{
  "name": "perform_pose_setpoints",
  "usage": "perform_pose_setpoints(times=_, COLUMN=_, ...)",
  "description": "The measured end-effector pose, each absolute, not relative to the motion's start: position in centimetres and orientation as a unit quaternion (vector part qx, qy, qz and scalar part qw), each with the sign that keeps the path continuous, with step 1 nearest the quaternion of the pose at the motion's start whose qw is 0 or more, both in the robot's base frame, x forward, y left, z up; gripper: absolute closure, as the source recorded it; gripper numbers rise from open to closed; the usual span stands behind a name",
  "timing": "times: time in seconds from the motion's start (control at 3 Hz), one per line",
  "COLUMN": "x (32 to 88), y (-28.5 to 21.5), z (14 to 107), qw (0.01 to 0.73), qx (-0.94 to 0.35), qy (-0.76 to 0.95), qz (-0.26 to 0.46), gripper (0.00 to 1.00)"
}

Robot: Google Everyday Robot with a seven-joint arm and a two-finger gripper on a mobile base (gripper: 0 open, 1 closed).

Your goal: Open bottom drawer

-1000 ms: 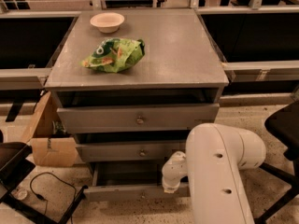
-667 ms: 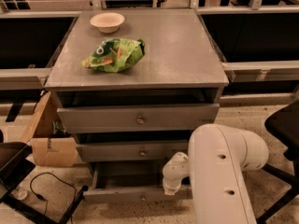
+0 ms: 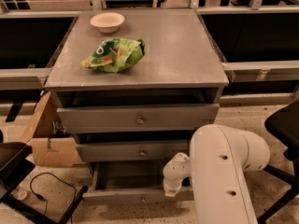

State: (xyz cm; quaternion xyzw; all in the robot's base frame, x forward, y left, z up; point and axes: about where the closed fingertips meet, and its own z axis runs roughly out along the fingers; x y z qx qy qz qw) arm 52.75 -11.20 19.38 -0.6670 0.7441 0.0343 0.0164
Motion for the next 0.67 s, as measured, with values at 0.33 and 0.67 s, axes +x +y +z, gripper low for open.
perform_pose_setpoints(times=0.33, x=52.92, y=-11.17, z=19.50, qw=0.016, qx=-0.667, qy=0.744, qz=0.034, gripper=1.00)
perform_pose_setpoints(times=0.67, x=52.93, y=-11.17, z=19.50, qw=0.016, qx=-0.667, qy=0.744, qz=0.034, gripper=0.84)
